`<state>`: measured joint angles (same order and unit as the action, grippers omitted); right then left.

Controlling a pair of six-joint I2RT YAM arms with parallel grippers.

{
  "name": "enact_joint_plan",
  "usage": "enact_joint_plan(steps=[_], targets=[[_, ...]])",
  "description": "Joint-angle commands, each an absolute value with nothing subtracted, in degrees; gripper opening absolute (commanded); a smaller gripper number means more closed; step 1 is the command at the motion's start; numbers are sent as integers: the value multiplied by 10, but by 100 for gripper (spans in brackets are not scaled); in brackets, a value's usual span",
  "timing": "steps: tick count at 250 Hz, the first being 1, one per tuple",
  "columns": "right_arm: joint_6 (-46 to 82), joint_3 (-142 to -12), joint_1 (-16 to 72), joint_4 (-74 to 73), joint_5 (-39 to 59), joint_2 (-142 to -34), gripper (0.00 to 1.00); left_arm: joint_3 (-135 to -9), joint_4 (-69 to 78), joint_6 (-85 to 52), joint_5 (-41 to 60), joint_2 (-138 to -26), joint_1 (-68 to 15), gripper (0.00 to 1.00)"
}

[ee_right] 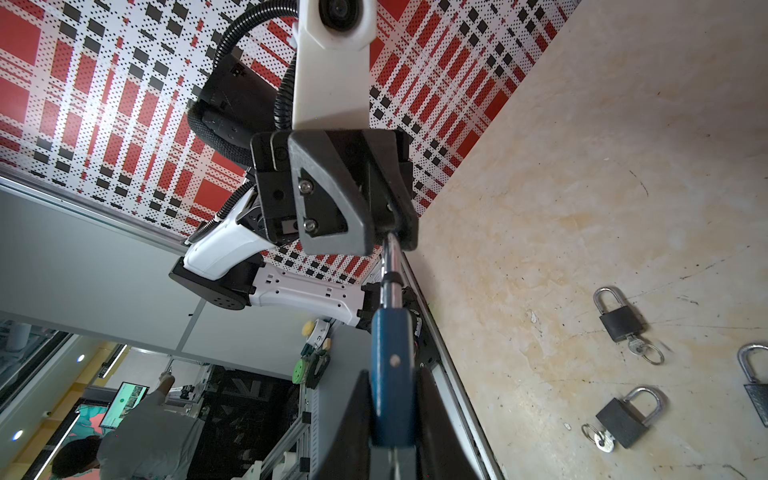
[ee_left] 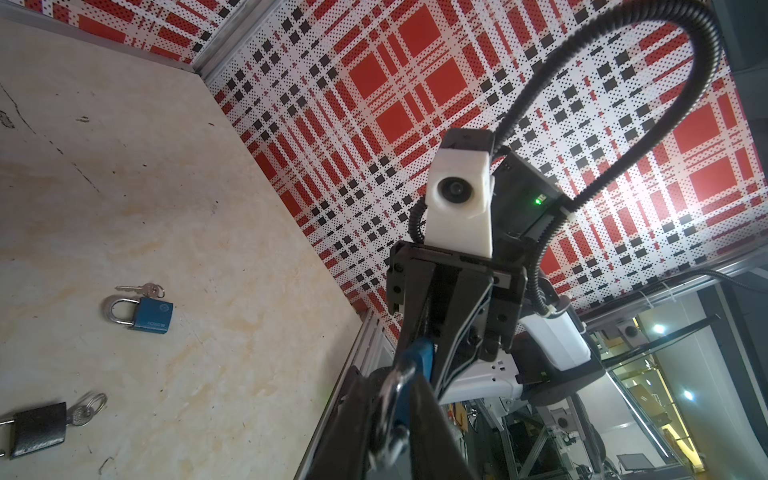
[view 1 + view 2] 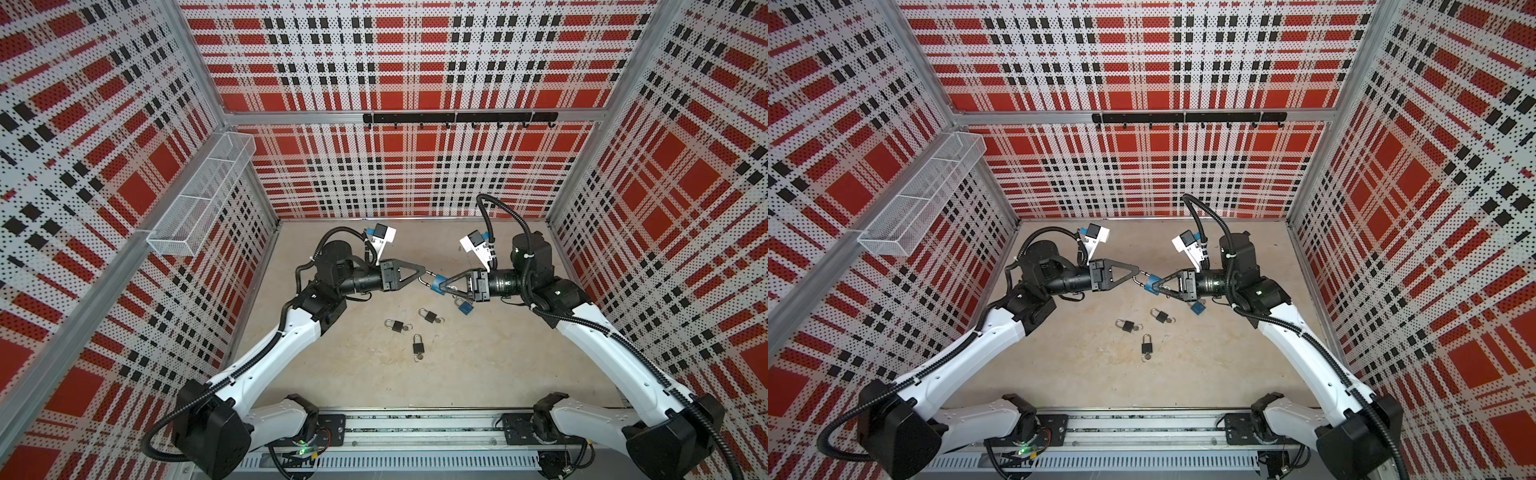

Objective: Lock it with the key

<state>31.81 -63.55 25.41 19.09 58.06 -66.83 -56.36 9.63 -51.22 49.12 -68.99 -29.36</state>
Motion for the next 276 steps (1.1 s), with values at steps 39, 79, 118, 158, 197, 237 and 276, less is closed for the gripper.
enact_joint_plan(steps=[39, 79, 118, 158, 197, 237, 276], targets=[[339, -642, 253, 130, 599, -668, 0, -553, 115, -517, 504, -690, -294, 15], [357, -638, 254, 110, 606, -666, 0, -554, 115, -516, 504, -691, -294, 6], [383, -627, 254, 78, 615, -666, 0, -553, 115, -515, 505, -693, -295, 0], [420, -614, 254, 31, 629, -662, 0, -546, 115, -509, 500, -693, -295, 0], [455, -605, 254, -8, 638, -657, 0, -541, 115, -501, 495, -697, -298, 0], [472, -600, 253, -28, 639, -654, 0, -539, 115, -496, 490, -699, -308, 0], [484, -594, 254, -43, 641, -654, 0, -533, 115, -494, 485, -696, -312, 0]])
